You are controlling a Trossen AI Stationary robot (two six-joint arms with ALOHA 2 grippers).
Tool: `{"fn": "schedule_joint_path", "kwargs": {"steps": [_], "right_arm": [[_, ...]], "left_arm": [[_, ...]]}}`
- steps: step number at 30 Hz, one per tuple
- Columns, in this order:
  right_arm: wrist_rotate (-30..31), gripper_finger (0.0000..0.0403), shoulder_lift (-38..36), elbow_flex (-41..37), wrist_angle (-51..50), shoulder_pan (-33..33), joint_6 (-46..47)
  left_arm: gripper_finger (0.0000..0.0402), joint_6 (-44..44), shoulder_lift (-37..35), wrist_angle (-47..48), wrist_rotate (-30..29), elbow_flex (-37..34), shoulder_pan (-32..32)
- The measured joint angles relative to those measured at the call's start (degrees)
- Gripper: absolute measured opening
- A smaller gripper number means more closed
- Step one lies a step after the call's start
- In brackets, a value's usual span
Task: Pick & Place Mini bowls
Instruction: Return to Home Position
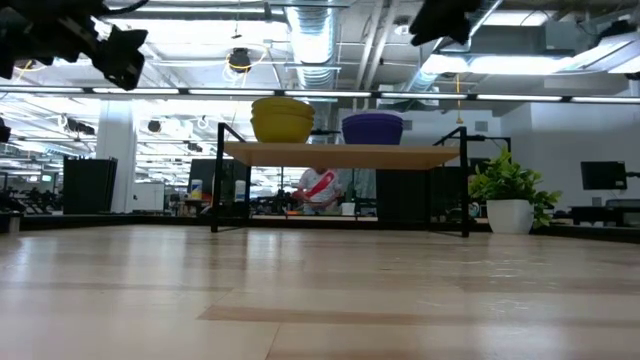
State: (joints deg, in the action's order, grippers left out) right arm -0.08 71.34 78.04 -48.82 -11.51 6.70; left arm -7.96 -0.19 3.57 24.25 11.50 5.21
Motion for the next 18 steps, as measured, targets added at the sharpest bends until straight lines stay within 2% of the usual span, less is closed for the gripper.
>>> {"fn": "schedule_joint_path", "kwargs": {"steps": [13,18], "right_arm": [[0.60,0.0118,-22.67,-30.87,25.73,4.28,11.54],[4.91,0.0118,-28.80,-39.63,33.09,6.27,15.81]], "left_arm": [[0.0253,0.65,0.16,0.28,-0.59,0.44,0.00],[0.0253,0.67,0.16,0.27,-0.61,0.44,0.00]]}}
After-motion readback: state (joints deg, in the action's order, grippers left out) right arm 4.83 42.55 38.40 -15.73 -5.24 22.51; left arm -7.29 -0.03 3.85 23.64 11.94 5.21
